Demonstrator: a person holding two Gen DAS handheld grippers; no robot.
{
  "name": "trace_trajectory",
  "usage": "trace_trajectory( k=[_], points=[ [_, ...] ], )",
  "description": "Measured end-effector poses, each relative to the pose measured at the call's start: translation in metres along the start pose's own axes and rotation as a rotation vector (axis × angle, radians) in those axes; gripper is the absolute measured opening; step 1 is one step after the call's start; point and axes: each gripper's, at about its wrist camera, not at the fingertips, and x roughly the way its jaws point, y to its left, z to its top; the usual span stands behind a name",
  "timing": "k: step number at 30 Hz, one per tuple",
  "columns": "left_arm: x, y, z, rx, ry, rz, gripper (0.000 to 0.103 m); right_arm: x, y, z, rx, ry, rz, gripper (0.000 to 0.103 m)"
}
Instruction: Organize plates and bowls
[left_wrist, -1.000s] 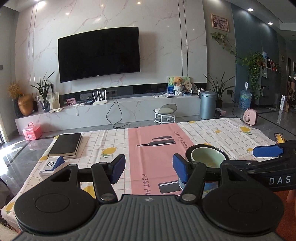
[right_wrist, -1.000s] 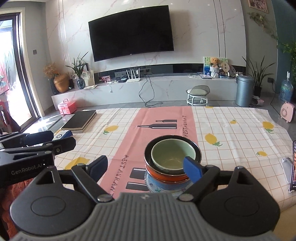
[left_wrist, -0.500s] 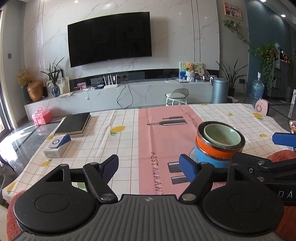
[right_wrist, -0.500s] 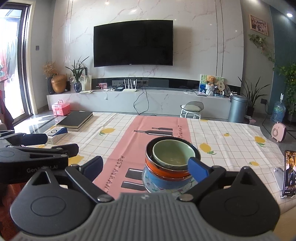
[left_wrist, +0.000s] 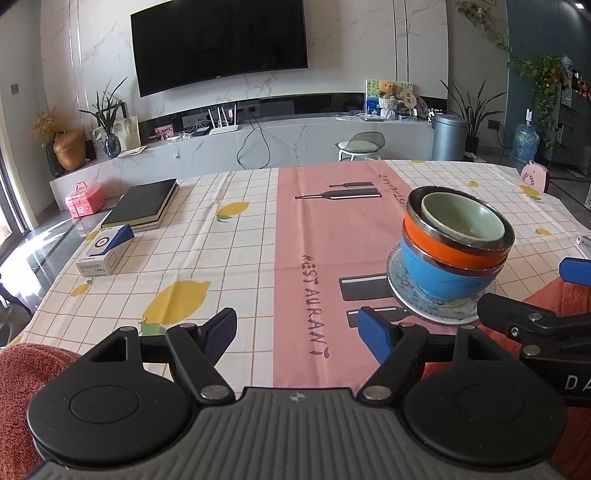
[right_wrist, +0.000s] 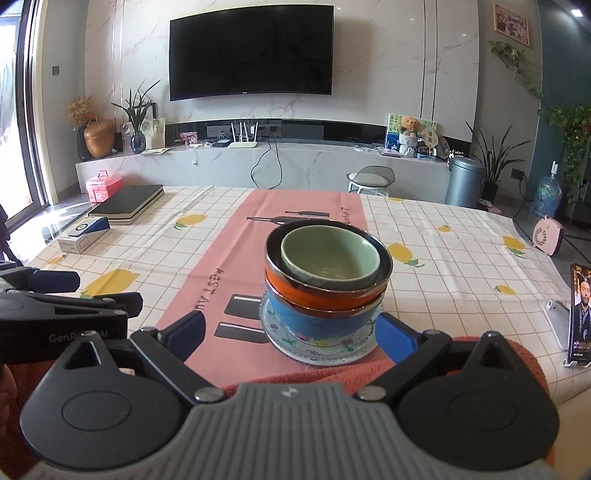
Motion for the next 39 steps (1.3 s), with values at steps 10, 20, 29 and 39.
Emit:
trace_trajectory(
  k=[10,20,29,39],
  points=[
    [-0.0005,-0.0006,-0.0016,0.000,0.025,-0.008,0.088,0.0064,-0.0003,-0.0016,0.013,0.028,0.003,0.096],
    [-0.0010,0.0004,0.0000,-0.004,0.024,-0.005,0.088,0.0078,0.0005,-0.0015,0.012,0.030,0.010,0.097],
    [-0.0019,0.0013,-0.0001,-0.005,0.023,-0.002,0.088,0.0090,0.0025,-0.0028,0.008,0.034,0.012,0.097],
    [-0.0028,0.0034,-0.0004,-0.007,0.019,0.001,0.088,0.0086,0.0032,-0.0028,0.009,0.030,0.009,0.097]
  ],
)
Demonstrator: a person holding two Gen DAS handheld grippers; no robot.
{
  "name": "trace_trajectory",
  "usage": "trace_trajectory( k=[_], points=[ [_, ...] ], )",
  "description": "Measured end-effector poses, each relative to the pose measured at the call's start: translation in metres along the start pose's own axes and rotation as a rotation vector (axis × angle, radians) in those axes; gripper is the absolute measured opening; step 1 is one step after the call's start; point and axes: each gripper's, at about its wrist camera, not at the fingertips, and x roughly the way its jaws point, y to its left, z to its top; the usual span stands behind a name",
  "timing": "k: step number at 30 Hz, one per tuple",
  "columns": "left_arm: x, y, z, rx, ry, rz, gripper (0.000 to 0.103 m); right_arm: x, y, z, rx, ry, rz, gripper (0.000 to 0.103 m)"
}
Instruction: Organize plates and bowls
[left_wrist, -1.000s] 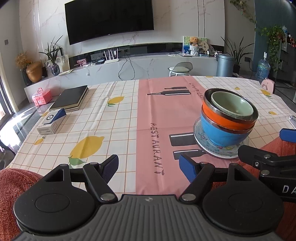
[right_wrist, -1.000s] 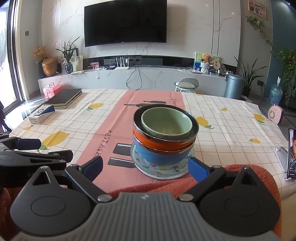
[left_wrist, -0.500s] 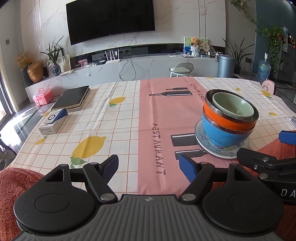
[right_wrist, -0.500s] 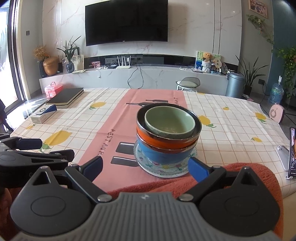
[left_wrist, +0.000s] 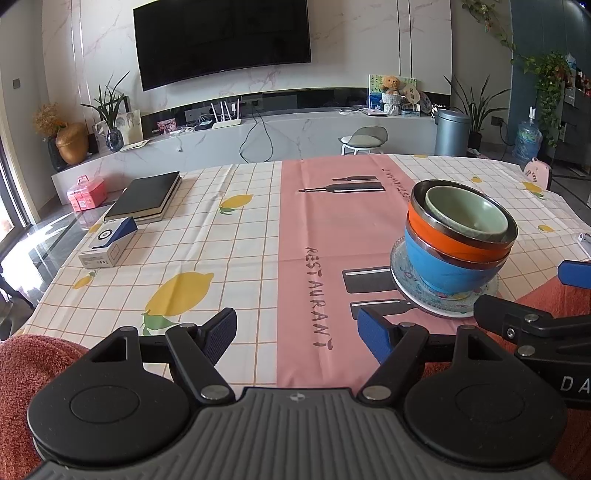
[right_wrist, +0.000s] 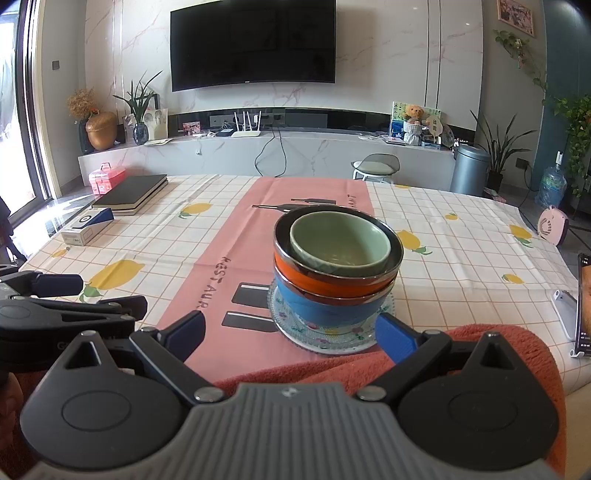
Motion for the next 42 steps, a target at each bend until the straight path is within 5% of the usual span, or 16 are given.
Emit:
trace_trajectory(
  k=[42],
  points=[
    [-0.0046,-0.0007,0.0032,-0.017,-0.012,0.035,0.088,-0.0004,-0.0009,0.0002,0.004,0.008,-0.001,0.097]
  ],
)
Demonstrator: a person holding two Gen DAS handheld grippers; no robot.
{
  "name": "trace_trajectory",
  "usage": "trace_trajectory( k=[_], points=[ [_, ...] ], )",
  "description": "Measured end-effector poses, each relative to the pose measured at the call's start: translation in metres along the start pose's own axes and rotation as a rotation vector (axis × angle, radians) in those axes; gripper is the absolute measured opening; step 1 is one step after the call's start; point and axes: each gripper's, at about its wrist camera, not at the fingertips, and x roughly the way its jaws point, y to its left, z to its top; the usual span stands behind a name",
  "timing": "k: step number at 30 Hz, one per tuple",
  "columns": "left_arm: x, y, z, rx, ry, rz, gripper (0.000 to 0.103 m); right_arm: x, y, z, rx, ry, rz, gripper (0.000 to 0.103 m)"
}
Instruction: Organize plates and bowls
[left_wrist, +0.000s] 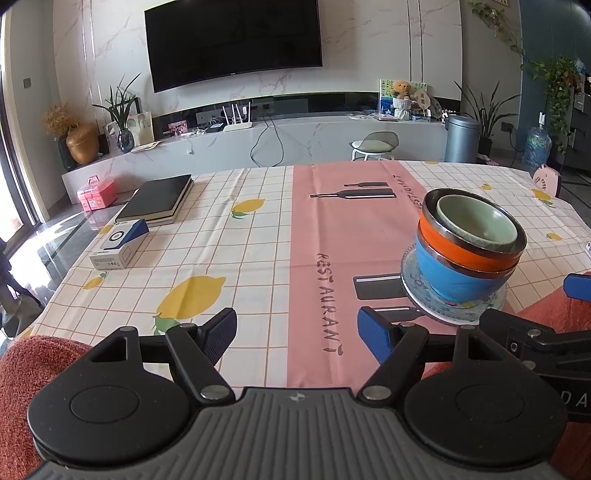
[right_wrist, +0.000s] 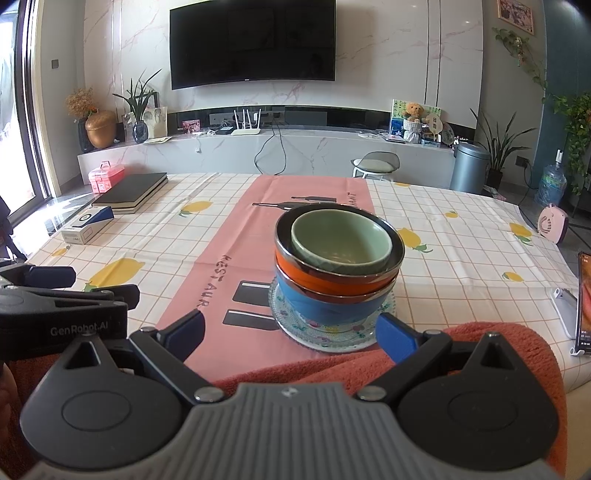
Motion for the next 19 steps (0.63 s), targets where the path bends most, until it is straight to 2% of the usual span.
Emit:
trace_trajectory(
  k=[19],
  points=[
    [-0.0019,0.0011,0.0023,-0.008,-0.007,-0.006,0.088,0.0009,0.0037,-0.0006,-0.006,0.005,0.006,0.097]
  ],
)
